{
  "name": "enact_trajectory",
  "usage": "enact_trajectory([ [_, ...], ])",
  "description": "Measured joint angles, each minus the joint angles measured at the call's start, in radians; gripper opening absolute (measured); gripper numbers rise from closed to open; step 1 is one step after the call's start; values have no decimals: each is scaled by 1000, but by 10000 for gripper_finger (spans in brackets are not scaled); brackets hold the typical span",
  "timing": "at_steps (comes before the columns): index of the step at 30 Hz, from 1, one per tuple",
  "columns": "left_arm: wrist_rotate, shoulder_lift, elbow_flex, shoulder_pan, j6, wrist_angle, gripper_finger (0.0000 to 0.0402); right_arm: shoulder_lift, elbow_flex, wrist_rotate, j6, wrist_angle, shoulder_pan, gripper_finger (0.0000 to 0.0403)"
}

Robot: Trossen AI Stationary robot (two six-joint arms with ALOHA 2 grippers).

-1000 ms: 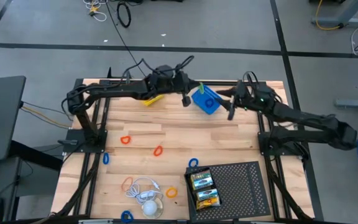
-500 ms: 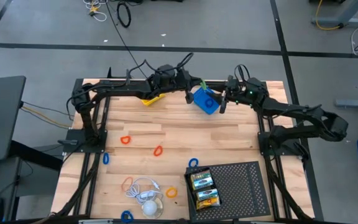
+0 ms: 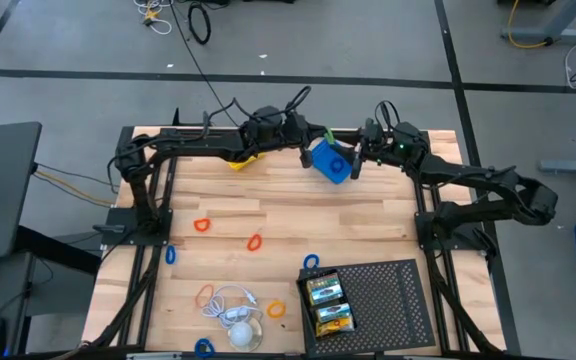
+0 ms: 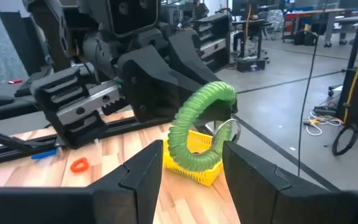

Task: Pick & Place Office Desk Supplies
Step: Put the green spring keychain into the blue basket

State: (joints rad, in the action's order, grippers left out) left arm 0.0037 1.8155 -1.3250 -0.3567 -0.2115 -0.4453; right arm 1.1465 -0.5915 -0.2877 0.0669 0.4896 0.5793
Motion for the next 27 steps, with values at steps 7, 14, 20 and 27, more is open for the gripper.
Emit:
enact_trajectory([
  [7, 20, 25, 1, 11, 11, -30, 9, 0, 0, 9, -5, 15, 0, 173],
  [14, 22, 53, -2, 16, 6, -86, 9, -1, -1, 17, -28, 7, 0, 95],
  [20, 24, 54, -2, 16, -29, -75, 14, 0, -1, 52, -56, -25, 2, 19],
  [27, -62, -53, -2, 16, -94, 146, 102, 0, -1, 67, -65, -100, 29, 18],
])
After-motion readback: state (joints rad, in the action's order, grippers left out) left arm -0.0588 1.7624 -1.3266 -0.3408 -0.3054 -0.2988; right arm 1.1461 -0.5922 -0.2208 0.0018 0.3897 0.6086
